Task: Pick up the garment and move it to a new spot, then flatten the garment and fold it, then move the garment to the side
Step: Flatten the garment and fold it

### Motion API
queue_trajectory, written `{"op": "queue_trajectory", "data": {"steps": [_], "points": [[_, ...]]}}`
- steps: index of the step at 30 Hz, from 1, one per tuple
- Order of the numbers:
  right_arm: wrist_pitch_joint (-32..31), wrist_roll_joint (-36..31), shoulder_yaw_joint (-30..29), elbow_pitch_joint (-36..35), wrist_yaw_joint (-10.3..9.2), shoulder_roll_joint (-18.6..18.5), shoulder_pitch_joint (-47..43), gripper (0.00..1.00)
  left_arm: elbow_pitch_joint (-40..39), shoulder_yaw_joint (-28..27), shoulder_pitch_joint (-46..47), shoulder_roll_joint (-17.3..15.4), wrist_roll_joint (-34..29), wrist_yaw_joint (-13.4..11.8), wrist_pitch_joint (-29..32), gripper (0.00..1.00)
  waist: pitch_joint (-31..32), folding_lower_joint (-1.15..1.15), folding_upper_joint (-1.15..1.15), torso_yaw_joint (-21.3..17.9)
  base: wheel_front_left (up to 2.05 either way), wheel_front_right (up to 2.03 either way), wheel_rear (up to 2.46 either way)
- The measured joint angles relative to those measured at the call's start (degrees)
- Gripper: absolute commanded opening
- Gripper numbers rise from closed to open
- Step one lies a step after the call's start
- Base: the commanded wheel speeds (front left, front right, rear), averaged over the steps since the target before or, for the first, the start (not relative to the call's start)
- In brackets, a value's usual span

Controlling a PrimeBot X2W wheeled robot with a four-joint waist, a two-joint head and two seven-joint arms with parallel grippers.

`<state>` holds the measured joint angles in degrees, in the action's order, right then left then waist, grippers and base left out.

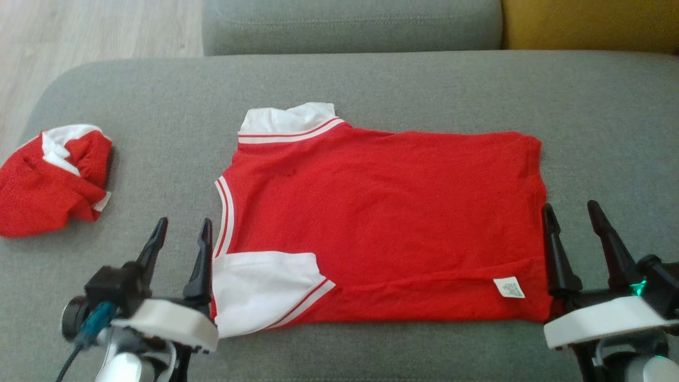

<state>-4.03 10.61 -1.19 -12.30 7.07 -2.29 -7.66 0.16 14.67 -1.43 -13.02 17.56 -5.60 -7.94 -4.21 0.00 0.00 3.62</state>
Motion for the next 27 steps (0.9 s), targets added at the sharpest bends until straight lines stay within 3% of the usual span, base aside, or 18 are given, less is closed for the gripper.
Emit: {"op": "queue_trajectory", "data": {"steps": [4,12,18,27], "points": [[0.1,0.2,-0.8,0.0,0.0,0.0,0.1,1.0,1.7,1.6,3.6,0.0,0.4,2.0,1.3,1.0,-1.4,0.0,0.0,0.2,0.0,0.0,0.0],[0.0,0.0,-0.8,-0.8,0.0,0.0,3.3,1.0,11.3,3.8,23.6,2.6,2.5,7.9,3.4,1.0,-8.0,0.0,0.0,-0.3,0.0,0.0,0.0],[0.1,-0.1,0.4,-0.8,0.0,-0.1,7.8,1.0,23.3,5.1,38.9,4.8,3.0,10.7,3.3,1.0,-14.4,0.01,0.0,-1.7,0.0,0.0,0.0],[1.6,-0.1,2.6,1.3,0.0,-0.1,11.3,1.0,45.6,5.3,53.7,5.1,4.5,12.2,3.2,1.0,-21.1,0.01,0.0,-6.9,0.0,0.0,0.0]]}}
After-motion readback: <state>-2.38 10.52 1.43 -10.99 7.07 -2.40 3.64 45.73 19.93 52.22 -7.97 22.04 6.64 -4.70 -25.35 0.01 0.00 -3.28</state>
